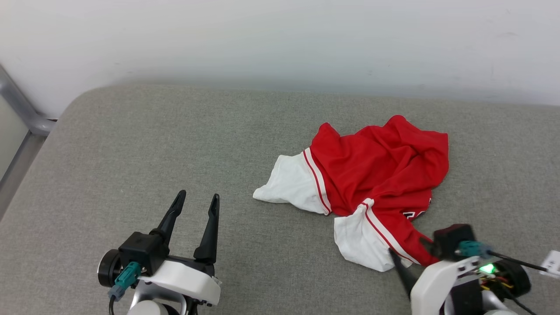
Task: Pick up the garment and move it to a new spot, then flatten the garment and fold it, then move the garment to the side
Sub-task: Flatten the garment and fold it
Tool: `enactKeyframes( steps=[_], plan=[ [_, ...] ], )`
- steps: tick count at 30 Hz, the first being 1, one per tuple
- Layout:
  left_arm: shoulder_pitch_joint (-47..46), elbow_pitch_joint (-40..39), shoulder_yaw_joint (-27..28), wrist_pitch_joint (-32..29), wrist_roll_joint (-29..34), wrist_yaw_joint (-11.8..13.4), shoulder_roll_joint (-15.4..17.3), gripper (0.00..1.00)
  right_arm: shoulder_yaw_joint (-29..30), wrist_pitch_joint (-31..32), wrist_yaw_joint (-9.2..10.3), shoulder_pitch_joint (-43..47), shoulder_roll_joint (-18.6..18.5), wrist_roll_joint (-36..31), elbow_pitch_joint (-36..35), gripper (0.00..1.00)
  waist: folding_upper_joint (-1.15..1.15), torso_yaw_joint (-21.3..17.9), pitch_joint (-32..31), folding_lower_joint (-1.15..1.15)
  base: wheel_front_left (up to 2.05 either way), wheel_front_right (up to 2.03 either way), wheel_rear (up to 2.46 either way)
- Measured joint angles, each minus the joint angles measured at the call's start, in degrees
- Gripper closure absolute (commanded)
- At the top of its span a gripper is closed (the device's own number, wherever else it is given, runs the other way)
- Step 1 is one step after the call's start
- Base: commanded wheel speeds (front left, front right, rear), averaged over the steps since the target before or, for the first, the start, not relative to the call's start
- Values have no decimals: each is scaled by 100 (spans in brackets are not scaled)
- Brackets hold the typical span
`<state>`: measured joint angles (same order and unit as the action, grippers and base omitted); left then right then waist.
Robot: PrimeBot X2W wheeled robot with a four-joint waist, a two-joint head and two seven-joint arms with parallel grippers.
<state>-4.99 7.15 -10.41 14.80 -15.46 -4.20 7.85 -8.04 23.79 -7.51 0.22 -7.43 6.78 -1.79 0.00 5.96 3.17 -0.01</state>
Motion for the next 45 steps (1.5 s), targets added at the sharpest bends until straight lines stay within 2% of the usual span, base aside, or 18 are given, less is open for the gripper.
enactKeyframes(
  steps=[4, 11, 17, 24, 25, 26, 27, 34, 39, 44, 45],
  plan=[
    [-2, -12, -30, -9, -30, 1, 0, 0, -664, 759, 0, 23, -382, 413, -324, 0, 0, 21, 32, 0, 0, 0, 0],
    [-174, -40, -105, -8, -49, -18, -24, 0, -1423, 1311, -1, -470, -756, 680, -205, 0, 0, 203, 307, 0, 0, 0, 0],
    [-350, -10, -152, 2, -81, -67, -65, 0, -1678, 1571, 0, -861, -856, 773, 359, 0, 0, 412, 653, 1, 0, 0, 0],
    [-426, 79, -144, 10, -83, -87, -96, 0, -1667, 1850, 0, -934, -890, 945, 828, 0, 0, 575, 853, 1, 0, 0, 0],
    [-431, 87, -142, 10, -83, -92, -98, 0, -1644, 1858, 0, -934, -871, 1000, 859, 22, 0, 573, 851, 1, 0, 0, 0],
    [-437, 96, -137, 10, -82, -93, -99, 0, -1619, 1848, 0, -935, -856, 1042, 879, 95, 0, 567, 844, 1, 0, 0, 0],
    [-437, 96, -137, 10, -82, -93, -99, 0, -1619, 1848, 0, -935, -856, 1042, 879, 100, 0, 567, 844, 1, 0, 0, 0],
    [-426, 149, -121, 12, -41, -125, -86, 0, -1373, 975, 0, -916, -625, 914, 679, 100, 0, 477, 654, 1, 0, 0, 0],
    [-289, 174, -112, 25, -32, -108, -46, 0, -1011, 81, 0, -939, -272, 678, 245, 100, 0, 328, 456, 1, 0, 0, 0],
    [-216, 145, -130, 22, -18, -77, 14, 0, -268, -465, -1, -913, 56, 389, -105, 100, 0, 133, 303, 1, 0, 0, 0],
    [-192, 115, -141, -1, -18, -73, 40, 0, 145, -544, 0, -831, 143, 313, -190, 100, 0, 57, 266, 1, 0, 0, 0]
  ],
)
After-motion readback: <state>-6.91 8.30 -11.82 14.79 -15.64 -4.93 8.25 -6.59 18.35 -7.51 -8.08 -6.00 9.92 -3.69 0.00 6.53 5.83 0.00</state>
